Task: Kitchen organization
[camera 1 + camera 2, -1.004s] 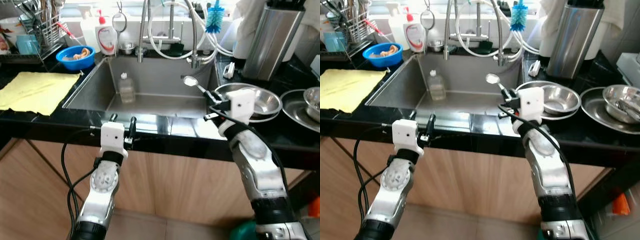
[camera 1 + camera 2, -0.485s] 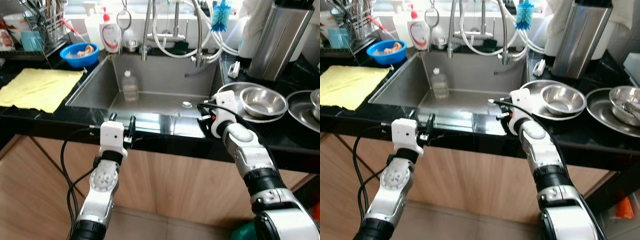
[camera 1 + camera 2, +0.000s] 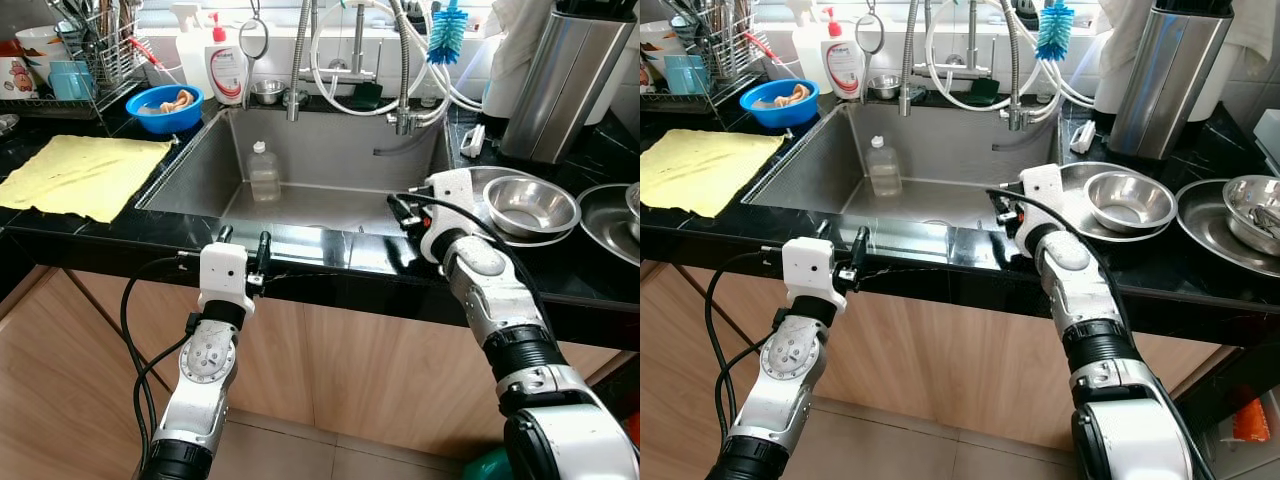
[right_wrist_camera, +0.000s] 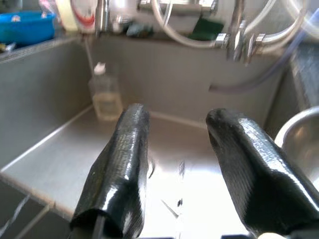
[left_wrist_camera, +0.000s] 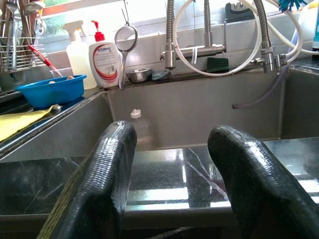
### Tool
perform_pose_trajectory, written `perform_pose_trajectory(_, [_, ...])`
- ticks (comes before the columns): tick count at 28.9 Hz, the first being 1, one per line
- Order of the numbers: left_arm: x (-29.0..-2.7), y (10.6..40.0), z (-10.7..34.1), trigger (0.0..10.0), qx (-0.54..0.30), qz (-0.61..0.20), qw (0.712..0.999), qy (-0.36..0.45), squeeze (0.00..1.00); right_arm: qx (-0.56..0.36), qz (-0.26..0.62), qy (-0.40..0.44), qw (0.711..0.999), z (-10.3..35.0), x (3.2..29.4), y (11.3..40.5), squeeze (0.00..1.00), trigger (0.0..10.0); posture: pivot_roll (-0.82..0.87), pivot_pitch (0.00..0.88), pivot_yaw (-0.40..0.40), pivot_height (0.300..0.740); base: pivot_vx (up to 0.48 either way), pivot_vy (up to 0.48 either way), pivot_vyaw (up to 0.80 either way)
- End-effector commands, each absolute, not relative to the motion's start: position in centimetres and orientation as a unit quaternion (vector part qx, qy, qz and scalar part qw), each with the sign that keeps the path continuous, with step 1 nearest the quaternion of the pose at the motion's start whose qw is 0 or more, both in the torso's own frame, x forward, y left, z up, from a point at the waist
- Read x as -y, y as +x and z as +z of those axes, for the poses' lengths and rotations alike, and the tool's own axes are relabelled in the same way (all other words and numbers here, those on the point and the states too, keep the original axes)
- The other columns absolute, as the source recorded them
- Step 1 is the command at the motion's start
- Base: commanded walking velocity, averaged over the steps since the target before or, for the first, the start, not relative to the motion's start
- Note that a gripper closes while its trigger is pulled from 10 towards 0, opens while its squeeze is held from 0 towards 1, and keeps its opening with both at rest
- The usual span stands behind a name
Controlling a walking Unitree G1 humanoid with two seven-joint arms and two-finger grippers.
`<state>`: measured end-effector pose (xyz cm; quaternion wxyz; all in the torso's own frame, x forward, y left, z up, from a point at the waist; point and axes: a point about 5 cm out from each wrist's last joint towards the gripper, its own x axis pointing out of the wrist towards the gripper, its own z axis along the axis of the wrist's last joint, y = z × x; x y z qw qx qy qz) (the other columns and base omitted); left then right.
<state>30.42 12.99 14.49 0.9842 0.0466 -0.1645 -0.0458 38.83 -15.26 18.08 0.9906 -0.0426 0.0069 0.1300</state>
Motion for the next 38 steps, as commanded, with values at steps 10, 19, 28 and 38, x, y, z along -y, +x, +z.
perform_pose_trajectory(10, [-13.2,30.5,14.7,10.0,0.169,-0.043,0.983,0.054,0.0,0.049,0.038,-0.111,0.992,24.3,16.6,38.3,0.0,10.0,-0.13,0.0,0.047,0.74,0.0,0.0,0.0])
perform_pose_trajectory(19, [-12.8,30.4,14.5,10.0,0.166,-0.048,0.984,0.05,0.0,-0.073,-0.02,-0.119,0.99,19.2,19.1,36.8,1.0,10.0,-0.13,0.0,0.042,0.74,0.0,0.0,0.0])
perform_pose_trajectory(28, [-13.1,30.4,14.6,10.0,0.166,-0.044,0.984,0.052,0.0,-0.066,-0.056,-0.115,0.99,20.1,20.1,36.8,1.0,10.0,-0.13,0.0,0.043,0.74,0.0,0.0,0.0])
perform_pose_trajectory(38, [-13.3,30.5,14.7,10.0,0.164,-0.041,0.984,0.053,0.0,-0.055,-0.078,-0.107,0.99,21.7,20.7,37.2,0.0,10.0,-0.14,0.0,0.053,0.74,0.0,0.0,0.0])
